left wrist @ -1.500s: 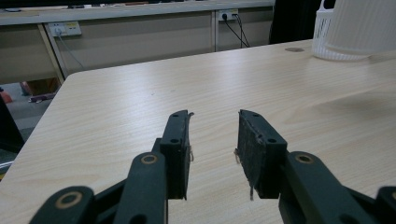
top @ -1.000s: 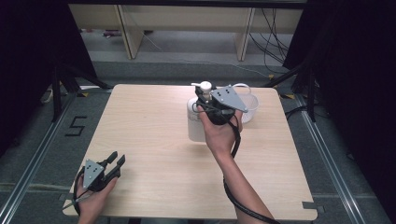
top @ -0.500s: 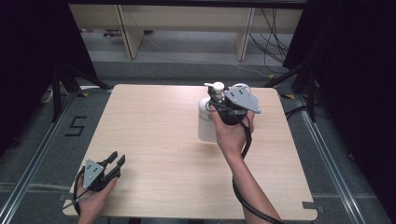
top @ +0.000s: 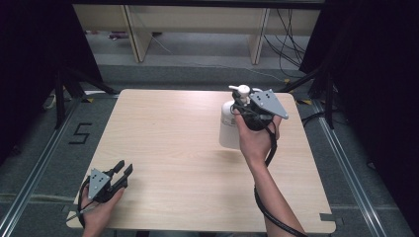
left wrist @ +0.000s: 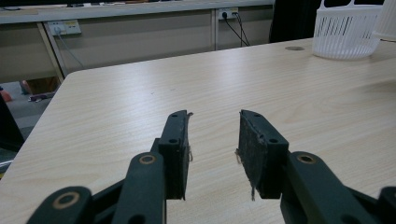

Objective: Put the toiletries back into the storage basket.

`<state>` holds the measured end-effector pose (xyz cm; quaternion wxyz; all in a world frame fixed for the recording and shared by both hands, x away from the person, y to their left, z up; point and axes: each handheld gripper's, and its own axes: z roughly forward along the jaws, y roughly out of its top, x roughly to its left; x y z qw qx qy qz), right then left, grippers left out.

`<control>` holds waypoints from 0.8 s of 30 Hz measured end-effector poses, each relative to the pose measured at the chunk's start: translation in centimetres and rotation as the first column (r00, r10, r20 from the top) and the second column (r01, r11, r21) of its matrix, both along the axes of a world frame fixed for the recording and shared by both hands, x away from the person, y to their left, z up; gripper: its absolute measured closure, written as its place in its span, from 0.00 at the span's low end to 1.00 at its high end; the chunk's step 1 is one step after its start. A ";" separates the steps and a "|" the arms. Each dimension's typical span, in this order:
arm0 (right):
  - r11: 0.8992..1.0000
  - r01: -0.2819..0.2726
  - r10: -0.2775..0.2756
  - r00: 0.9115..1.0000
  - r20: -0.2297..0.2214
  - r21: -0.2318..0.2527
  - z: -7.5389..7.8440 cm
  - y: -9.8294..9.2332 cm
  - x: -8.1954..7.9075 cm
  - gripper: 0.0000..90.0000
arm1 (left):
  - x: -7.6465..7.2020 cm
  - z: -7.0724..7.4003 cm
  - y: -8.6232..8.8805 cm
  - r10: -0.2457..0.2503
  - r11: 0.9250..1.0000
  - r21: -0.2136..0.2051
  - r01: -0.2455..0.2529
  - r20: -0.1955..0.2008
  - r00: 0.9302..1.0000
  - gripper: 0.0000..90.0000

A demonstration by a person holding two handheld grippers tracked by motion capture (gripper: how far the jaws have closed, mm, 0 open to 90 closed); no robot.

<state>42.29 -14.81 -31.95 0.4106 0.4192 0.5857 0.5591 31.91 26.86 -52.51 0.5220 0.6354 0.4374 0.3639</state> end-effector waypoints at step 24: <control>0.996 0.090 -0.090 0.996 0.003 0.001 0.9 -3.5 1.4 0.66 | 0.0 0.0 0.0 -0.003 1.000 -0.001 0.003 -0.004 1.000 0.69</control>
